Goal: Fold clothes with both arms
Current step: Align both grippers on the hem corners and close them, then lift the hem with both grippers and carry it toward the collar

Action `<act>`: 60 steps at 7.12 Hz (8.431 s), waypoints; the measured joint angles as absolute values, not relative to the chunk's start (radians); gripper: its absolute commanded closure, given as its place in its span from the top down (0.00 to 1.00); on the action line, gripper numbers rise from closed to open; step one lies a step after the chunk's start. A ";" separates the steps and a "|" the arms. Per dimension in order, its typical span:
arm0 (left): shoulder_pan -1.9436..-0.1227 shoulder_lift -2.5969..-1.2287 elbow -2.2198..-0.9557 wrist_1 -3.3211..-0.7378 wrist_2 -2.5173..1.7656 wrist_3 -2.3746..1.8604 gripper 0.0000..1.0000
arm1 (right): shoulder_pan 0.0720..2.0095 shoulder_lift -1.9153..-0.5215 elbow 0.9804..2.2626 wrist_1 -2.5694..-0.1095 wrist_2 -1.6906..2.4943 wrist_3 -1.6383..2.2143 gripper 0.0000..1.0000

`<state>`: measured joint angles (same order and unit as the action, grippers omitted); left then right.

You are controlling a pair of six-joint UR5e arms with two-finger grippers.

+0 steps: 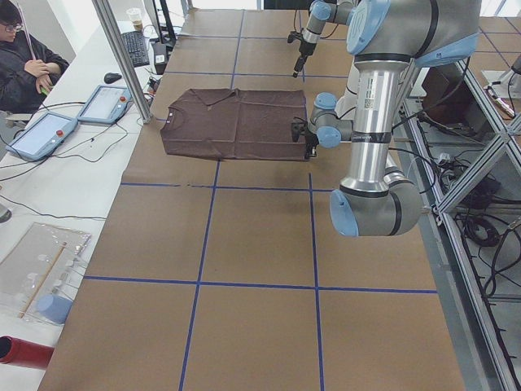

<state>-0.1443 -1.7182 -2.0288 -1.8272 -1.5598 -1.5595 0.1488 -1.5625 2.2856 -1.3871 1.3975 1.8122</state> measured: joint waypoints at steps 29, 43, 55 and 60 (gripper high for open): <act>-0.169 -1.743 -2.046 -1.832 -1.522 -1.499 0.00 | -0.009 -1.553 2.131 -1.382 1.255 1.922 0.56; -0.185 -1.743 -2.062 -1.830 -1.522 -1.493 0.00 | 0.017 -1.512 2.093 -1.382 1.226 1.920 0.00; -0.390 -1.940 -2.495 -1.223 -1.744 -1.283 0.00 | 0.281 -1.205 2.626 -2.157 1.544 1.723 0.00; -0.717 -2.072 -1.998 -1.475 -1.778 -0.982 0.00 | 0.649 -1.067 2.047 -1.797 1.672 1.487 0.00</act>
<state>-0.7171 -2.0723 -1.9980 -1.4755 -1.7777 -0.9821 0.6491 -1.0673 2.0473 -1.7971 1.6724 1.4866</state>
